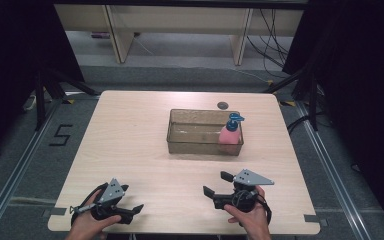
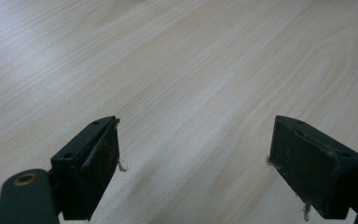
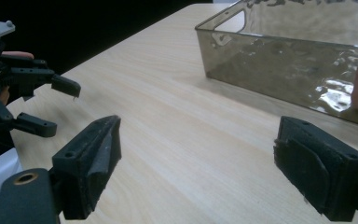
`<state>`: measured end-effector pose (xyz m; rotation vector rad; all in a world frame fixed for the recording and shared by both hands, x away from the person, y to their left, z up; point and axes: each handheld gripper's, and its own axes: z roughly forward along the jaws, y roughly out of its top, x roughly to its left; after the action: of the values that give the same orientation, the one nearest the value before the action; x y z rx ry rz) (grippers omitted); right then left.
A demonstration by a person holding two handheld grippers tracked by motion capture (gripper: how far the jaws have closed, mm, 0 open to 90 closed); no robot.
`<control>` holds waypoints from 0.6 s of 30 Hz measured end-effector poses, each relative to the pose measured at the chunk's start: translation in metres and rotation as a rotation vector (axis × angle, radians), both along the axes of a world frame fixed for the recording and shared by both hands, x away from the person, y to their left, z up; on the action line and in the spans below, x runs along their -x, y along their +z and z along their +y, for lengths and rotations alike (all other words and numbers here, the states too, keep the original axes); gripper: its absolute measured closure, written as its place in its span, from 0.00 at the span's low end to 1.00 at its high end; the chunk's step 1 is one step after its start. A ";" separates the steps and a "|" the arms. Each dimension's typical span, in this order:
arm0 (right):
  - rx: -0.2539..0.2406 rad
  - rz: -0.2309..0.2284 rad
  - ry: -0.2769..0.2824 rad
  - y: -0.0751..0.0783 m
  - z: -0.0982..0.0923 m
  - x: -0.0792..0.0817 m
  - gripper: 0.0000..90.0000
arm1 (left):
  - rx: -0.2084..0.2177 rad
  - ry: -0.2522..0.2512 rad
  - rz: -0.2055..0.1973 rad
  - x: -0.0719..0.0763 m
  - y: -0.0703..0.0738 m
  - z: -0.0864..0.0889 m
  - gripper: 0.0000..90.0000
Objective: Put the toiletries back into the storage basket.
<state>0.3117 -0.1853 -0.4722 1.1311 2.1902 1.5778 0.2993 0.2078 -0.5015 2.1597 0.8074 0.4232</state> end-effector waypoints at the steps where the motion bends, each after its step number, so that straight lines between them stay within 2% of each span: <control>1: 0.008 -0.018 0.010 -0.002 0.000 0.000 0.17 | -0.001 -0.002 -0.001 0.000 0.000 0.000 0.17; 2: 0.002 -0.002 0.009 -0.002 0.001 0.002 0.17 | -0.001 -0.002 -0.001 0.000 0.000 0.000 0.17; 6: 0.002 -0.005 0.005 -0.004 0.002 0.005 0.17 | -0.001 -0.001 -0.002 0.000 0.000 0.000 0.17; 7: 0.007 -0.025 0.017 -0.004 0.003 0.007 0.17 | 0.000 0.000 -0.002 0.000 0.000 0.000 0.17; 8: 0.007 -0.025 0.017 -0.004 0.003 0.007 0.17 | 0.000 0.000 -0.002 0.000 0.000 0.000 0.17; 9: 0.002 0.005 0.026 -0.004 0.003 0.010 0.17 | -0.001 -0.001 -0.002 0.000 0.000 0.000 0.17; 14: 0.015 -0.005 0.023 -0.006 0.002 0.013 0.17 | -0.001 0.000 -0.002 0.000 0.000 0.000 0.17; 17: 0.005 0.031 0.030 -0.009 0.003 0.016 0.17 | 0.002 0.002 -0.001 0.000 0.000 0.000 0.17; 18: 0.015 0.022 0.033 -0.010 0.003 0.016 0.17 | 0.009 0.001 0.006 0.000 0.000 0.000 0.17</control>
<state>0.2958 -0.1826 -0.4825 1.1189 2.2420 1.5661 0.2989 0.2076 -0.5015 2.1531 0.8121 0.4132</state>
